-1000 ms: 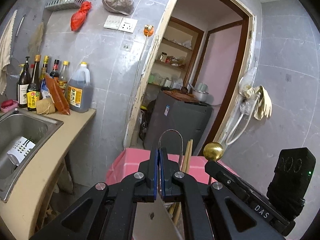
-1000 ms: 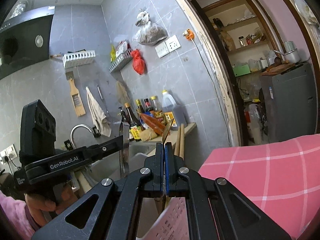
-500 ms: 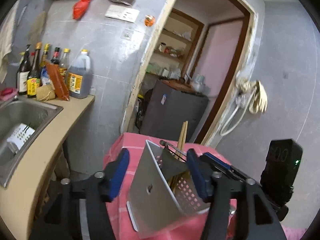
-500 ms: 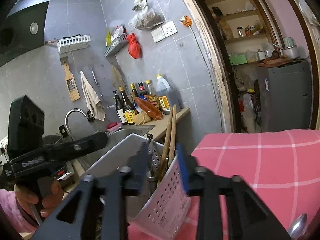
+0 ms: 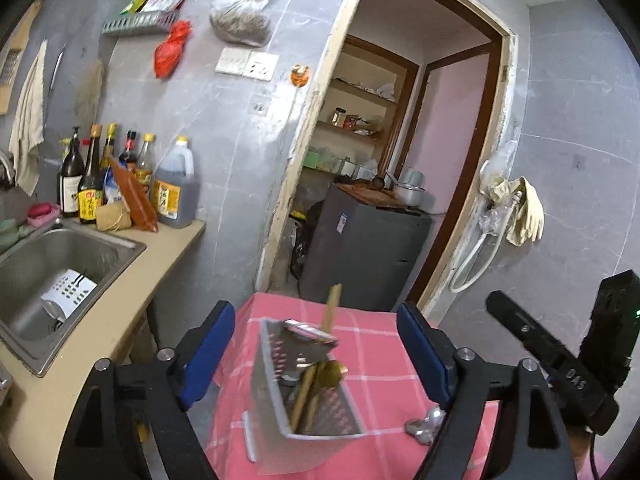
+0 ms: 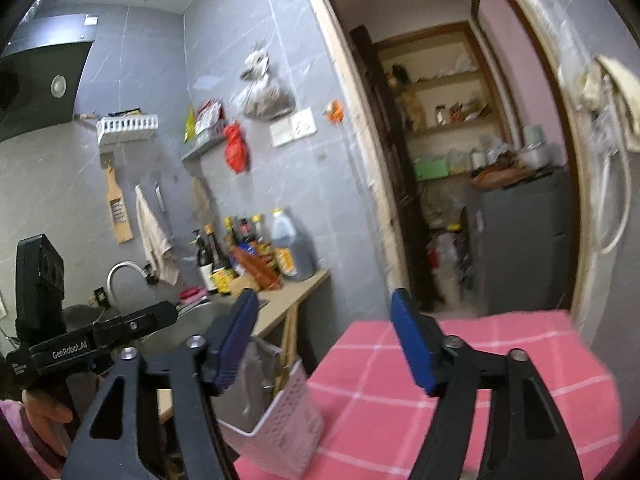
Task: Organize utensils
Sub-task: 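Move both open tools back over the remaining spoons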
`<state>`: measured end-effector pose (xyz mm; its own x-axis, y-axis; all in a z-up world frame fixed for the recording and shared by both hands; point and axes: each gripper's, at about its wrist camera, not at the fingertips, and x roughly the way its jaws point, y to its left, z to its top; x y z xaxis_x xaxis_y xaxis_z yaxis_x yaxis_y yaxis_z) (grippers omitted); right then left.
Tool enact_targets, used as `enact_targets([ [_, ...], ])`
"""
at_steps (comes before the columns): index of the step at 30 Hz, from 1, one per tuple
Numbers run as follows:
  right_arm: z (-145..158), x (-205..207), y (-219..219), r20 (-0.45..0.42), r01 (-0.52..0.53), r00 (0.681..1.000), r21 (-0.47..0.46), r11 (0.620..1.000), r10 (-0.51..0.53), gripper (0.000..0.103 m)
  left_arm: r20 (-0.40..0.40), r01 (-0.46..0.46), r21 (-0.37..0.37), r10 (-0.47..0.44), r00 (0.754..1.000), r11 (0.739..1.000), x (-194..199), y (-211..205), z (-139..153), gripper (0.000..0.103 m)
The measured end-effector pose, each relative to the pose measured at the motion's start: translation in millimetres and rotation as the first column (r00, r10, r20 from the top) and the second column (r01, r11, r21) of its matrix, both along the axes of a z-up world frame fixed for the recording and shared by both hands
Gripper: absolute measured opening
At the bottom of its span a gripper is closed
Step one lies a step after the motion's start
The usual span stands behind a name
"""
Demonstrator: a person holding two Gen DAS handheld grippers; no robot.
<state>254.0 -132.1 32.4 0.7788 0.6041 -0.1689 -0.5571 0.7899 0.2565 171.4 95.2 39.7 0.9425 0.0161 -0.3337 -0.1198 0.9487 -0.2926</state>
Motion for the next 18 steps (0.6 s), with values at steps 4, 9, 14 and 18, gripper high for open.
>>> enact_targets([
  [4, 18, -7, -32, 0.025, 0.051, 0.998, -0.008, 0.999, -0.050, 0.087, 0.015, 0.003, 0.027, -0.003, 1.000, 1.000, 0, -32, 11, 0.097],
  [9, 28, -17, -74, 0.051, 0.118, 0.992, -0.028, 0.993, -0.116, 0.100, 0.036, -0.002, 0.042, 0.001, 0.999, 0.999, -1, -68, 9, 0.102],
  [14, 22, -27, -112, 0.060, 0.174, 0.984, -0.060, 0.983, -0.170, 0.102, 0.031, 0.013, 0.049, -0.014, 0.999, 0.999, 2, -105, -9, 0.102],
  [18, 4, -26, -139, 0.018, 0.195, 0.981, -0.074, 0.978, -0.194, 0.102, -0.025, 0.055, 0.046, -0.054, 0.998, 0.997, 8, -129, -28, 0.102],
])
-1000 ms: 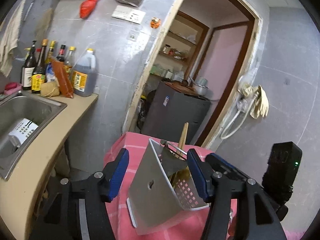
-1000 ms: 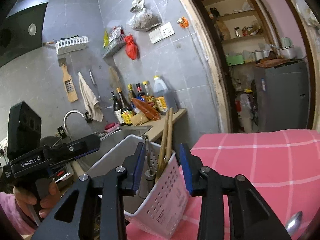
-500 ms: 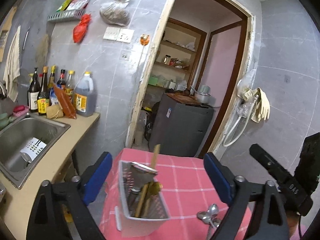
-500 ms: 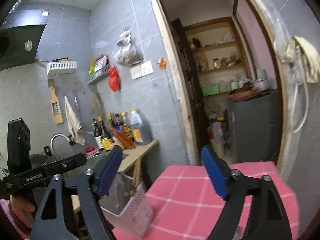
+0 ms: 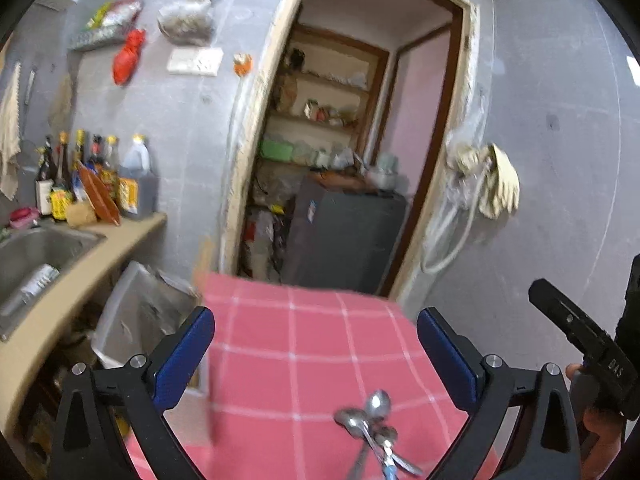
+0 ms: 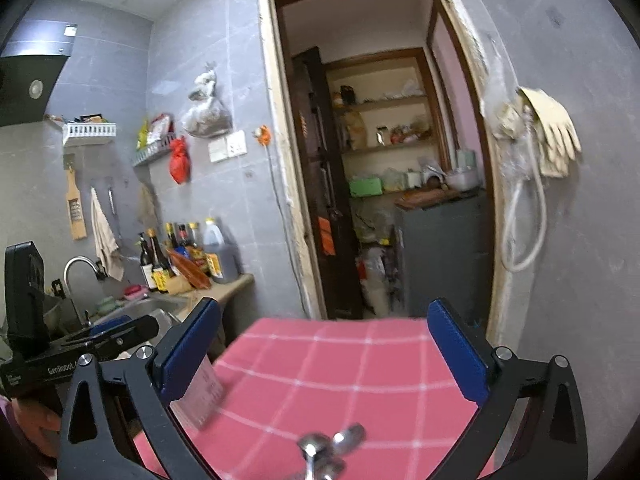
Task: Organize utensils
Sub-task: 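Move both open tools back over the remaining spoons, then grasp a silver spoon with the left tool while the right tool grasps another spoon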
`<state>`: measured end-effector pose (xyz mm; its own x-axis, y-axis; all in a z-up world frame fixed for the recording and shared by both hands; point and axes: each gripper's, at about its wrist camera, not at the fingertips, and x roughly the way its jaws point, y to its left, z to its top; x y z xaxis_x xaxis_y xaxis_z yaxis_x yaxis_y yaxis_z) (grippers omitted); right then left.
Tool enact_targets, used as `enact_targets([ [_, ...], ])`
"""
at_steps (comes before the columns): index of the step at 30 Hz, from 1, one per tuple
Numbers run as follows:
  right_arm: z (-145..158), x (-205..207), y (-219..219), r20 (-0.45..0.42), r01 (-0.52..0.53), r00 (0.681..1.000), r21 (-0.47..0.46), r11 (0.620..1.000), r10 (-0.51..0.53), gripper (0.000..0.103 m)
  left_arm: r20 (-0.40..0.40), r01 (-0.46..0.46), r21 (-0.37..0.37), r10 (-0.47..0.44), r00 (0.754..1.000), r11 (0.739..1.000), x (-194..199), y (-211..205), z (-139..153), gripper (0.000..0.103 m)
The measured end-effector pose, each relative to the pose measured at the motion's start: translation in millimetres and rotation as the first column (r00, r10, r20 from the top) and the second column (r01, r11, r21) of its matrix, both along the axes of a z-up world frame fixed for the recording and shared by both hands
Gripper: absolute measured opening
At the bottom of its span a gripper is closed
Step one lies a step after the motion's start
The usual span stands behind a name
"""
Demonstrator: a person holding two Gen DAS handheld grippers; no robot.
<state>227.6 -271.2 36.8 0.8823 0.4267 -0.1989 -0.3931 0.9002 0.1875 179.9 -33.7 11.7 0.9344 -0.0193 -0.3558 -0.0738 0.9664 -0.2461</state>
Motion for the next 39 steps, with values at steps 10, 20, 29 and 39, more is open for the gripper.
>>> enact_targets([
  [10, -86, 23, -47, -0.182, 0.024, 0.983, 0.012, 1.000, -0.021, 0.102, -0.178, 0.073, -0.017, -0.075, 0.981, 0.997, 30, -41, -69, 0.102],
  [20, -164, 57, -49, -0.344, -0.076, 0.934, 0.068, 0.995, 0.095, 0.101, -0.274, 0.104, -0.093, -0.126, 0.954, 0.990, 68, -48, -122, 0.101],
  [29, -204, 94, -26, -0.487, -0.151, 0.853, 0.115, 0.982, 0.188, 0.071, -0.335, 0.118, -0.210, -0.184, 0.924, 0.971, 86, -42, -154, 0.079],
  [39, -219, 115, 5, -0.550, -0.225, 0.799, 0.100, 0.969, 0.242, 0.054, -0.398, 0.161, -0.347, -0.300, 0.867, 0.924, 102, -41, -177, 0.043],
])
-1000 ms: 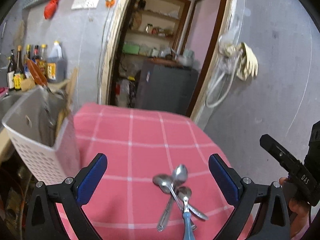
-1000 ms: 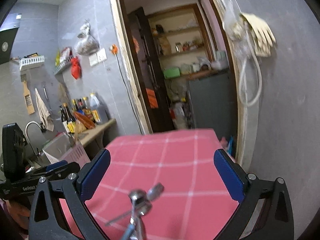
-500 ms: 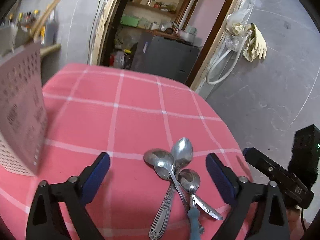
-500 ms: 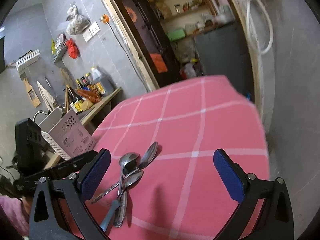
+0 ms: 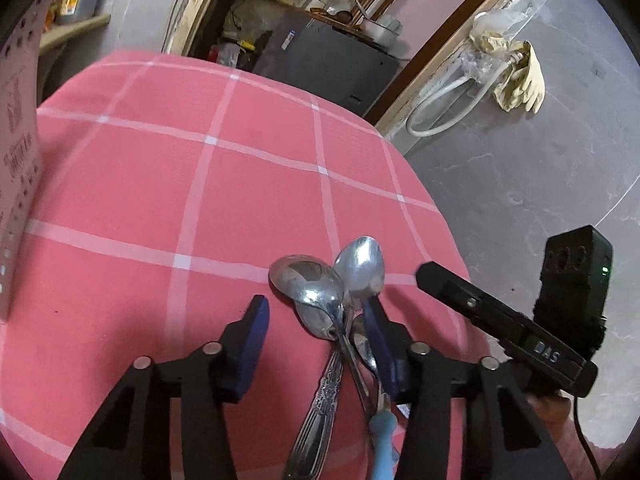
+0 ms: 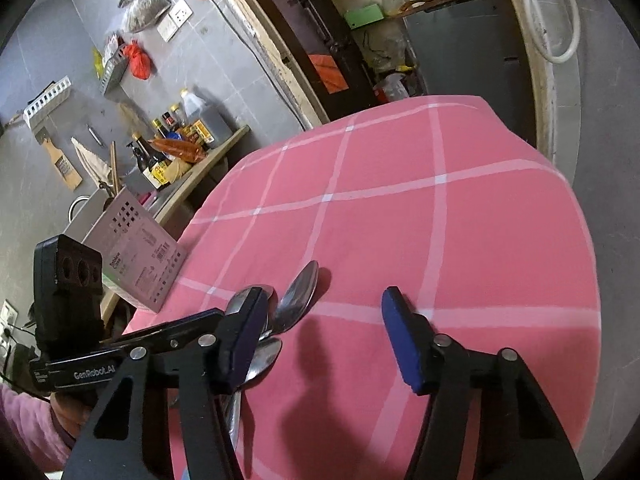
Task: Organize utensils
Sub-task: 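Grasp a silver spoon with the left tool while the right tool grasps another spoon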
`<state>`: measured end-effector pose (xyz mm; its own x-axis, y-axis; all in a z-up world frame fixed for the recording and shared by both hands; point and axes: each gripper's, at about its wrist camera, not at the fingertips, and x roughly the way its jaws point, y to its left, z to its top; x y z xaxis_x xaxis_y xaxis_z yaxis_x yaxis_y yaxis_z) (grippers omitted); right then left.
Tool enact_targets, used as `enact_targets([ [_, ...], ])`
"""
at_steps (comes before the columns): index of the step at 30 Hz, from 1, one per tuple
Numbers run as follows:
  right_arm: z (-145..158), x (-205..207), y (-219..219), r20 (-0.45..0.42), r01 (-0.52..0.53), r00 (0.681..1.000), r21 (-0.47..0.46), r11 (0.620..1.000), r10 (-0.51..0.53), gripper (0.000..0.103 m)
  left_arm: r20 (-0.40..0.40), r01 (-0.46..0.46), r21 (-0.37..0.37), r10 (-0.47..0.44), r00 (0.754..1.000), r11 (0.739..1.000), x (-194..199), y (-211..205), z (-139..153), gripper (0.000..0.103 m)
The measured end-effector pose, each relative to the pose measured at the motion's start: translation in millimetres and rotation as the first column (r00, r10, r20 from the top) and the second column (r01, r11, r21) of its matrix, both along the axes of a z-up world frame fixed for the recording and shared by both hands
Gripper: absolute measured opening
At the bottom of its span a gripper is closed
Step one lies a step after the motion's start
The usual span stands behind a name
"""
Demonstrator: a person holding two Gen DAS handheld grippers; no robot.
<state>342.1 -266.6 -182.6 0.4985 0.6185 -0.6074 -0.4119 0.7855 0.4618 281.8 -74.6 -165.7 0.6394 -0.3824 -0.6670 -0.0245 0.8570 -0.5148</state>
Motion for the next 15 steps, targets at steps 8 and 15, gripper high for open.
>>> enact_targets([
  [8, -3, 18, 16, -0.040, -0.075, 0.996, 0.007, 0.997, 0.075, 0.033, -0.048, 0.044, -0.060, -0.047, 0.998, 0.997, 2, -4, -5, 0.027],
  [15, -10, 33, 31, -0.091, -0.134, 0.987, -0.020, 0.991, 0.132, 0.026, -0.083, 0.053, -0.067, -0.058, 0.995, 0.996, 9, -5, -7, 0.018],
])
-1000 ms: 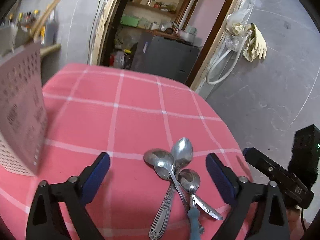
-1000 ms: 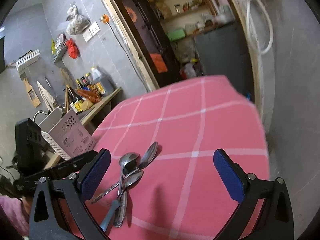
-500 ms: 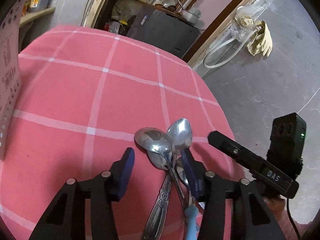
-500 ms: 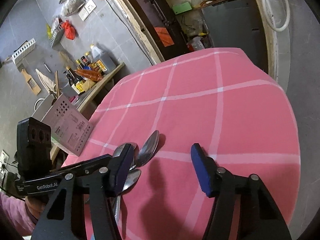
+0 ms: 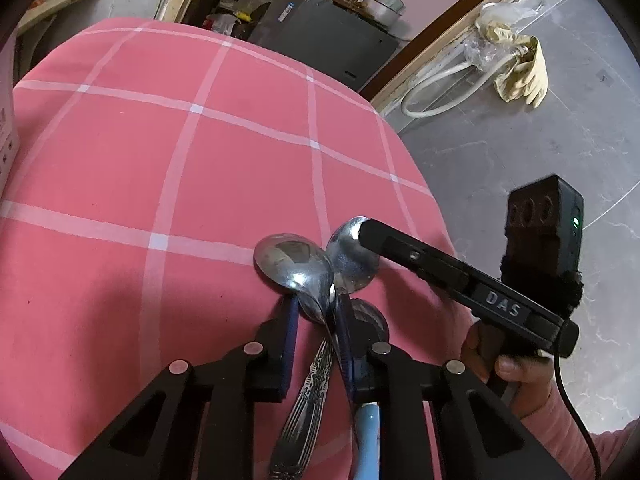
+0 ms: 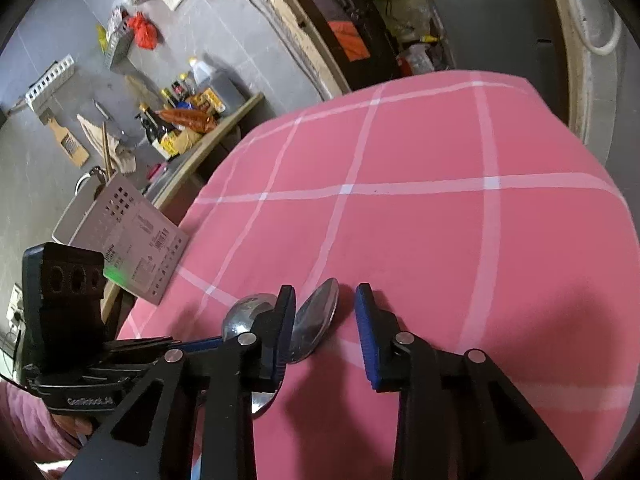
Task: Organize utensils
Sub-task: 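Grasp a silver spoon with the left tool while the right tool grasps another spoon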
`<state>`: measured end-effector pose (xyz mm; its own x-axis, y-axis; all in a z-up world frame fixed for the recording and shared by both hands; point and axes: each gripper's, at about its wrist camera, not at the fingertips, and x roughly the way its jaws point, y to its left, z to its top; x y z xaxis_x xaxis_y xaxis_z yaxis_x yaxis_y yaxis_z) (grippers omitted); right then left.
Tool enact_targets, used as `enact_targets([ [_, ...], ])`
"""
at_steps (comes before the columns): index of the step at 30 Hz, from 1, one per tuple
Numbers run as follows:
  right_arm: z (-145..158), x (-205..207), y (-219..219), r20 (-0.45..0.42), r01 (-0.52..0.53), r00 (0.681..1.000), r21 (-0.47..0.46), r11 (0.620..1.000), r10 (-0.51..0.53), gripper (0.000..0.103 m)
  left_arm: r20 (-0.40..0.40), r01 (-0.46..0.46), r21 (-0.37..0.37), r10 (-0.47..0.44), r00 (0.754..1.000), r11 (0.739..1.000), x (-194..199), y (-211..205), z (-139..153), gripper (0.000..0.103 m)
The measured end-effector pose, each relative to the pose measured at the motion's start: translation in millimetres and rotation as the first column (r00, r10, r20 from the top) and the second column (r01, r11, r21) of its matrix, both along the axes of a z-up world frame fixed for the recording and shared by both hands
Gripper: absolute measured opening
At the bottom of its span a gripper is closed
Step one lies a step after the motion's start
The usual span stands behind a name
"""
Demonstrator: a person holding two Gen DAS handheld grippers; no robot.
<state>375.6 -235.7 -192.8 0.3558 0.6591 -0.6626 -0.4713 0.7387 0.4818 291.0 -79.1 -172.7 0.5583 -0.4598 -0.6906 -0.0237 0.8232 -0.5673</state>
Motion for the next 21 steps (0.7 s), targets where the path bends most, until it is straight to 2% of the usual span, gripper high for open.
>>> enact_targets([
  [4, -3, 5, 5, -0.020, -0.023, 1.000, -0.006, 1.000, 0.023, 0.019, -0.007, 0.010, -0.008, -0.011, 1.000, 1.000, 2, 1, 1, 0.016],
  [7, -6, 5, 2, -0.031, -0.013, 0.999, 0.004, 1.000, 0.013, 0.008, -0.017, 0.014, -0.049, -0.015, 1.000, 0.999, 2, 3, -1, 0.012],
  [12, -3, -3, -4, -0.022, -0.004, 1.000, 0.018, 1.000, 0.005, 0.006, -0.006, 0.020, -0.071, -0.021, 1.000, 0.997, -4, 7, 1, 0.007],
  [21, 13, -28, -38, -0.007, 0.123, 0.992, 0.016, 0.992, -0.123, 0.005, 0.002, 0.033, -0.078, -0.033, 0.999, 0.996, -20, 20, 12, 0.003],
])
